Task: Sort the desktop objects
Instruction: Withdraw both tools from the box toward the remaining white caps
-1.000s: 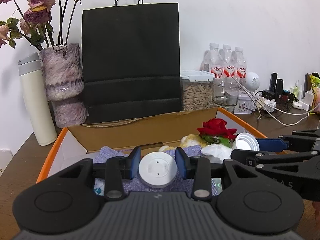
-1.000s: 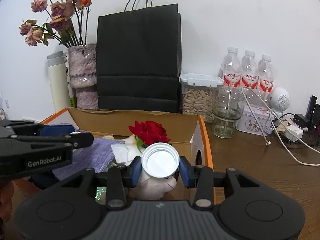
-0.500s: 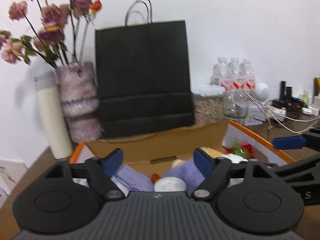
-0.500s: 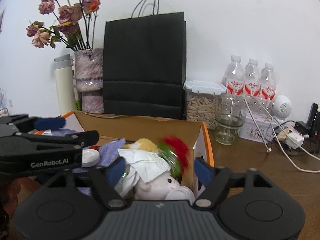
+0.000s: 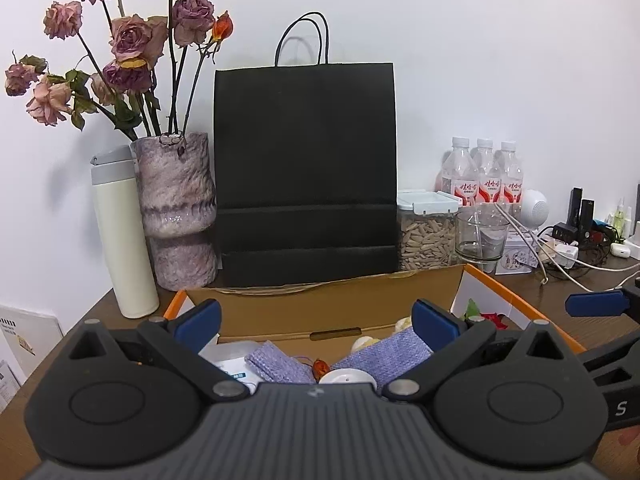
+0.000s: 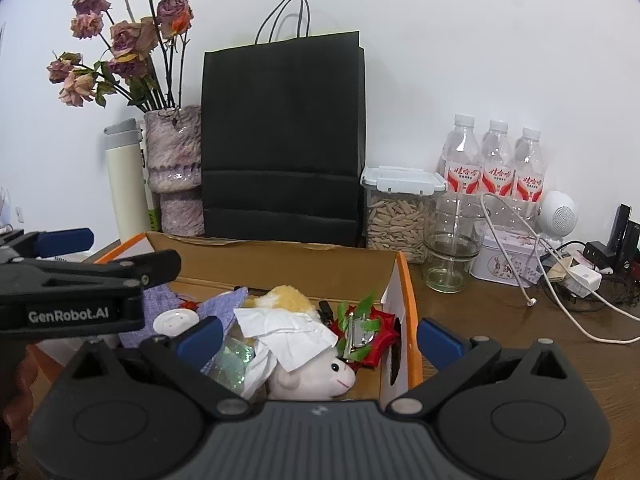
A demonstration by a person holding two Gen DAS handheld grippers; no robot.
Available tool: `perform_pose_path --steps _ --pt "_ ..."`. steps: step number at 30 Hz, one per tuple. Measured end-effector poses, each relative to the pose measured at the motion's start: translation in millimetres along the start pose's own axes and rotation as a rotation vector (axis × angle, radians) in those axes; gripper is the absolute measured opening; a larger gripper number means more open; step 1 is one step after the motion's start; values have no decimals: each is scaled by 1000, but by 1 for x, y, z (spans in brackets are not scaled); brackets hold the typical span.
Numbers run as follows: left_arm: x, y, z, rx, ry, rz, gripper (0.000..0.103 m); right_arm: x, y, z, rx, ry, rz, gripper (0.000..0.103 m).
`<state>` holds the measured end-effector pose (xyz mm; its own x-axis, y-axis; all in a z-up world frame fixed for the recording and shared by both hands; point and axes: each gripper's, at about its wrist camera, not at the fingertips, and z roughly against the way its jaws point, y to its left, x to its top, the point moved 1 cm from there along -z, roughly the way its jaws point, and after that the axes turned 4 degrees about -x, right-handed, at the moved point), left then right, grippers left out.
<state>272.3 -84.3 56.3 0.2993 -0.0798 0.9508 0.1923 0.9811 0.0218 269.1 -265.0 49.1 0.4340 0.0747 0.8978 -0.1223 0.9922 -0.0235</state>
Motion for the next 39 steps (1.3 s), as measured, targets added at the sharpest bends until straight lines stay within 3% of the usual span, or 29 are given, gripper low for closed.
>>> perform_pose_path --steps 14,26,39 --pt "-1 0 17 -16 -10 29 103 -2 2 17 -5 -19 3 103" --pt "-6 11 60 -15 11 80 103 -15 5 56 -9 -27 -28 103" --pt "-38 49 106 -80 103 10 103 -66 29 82 -93 104 -28 103"
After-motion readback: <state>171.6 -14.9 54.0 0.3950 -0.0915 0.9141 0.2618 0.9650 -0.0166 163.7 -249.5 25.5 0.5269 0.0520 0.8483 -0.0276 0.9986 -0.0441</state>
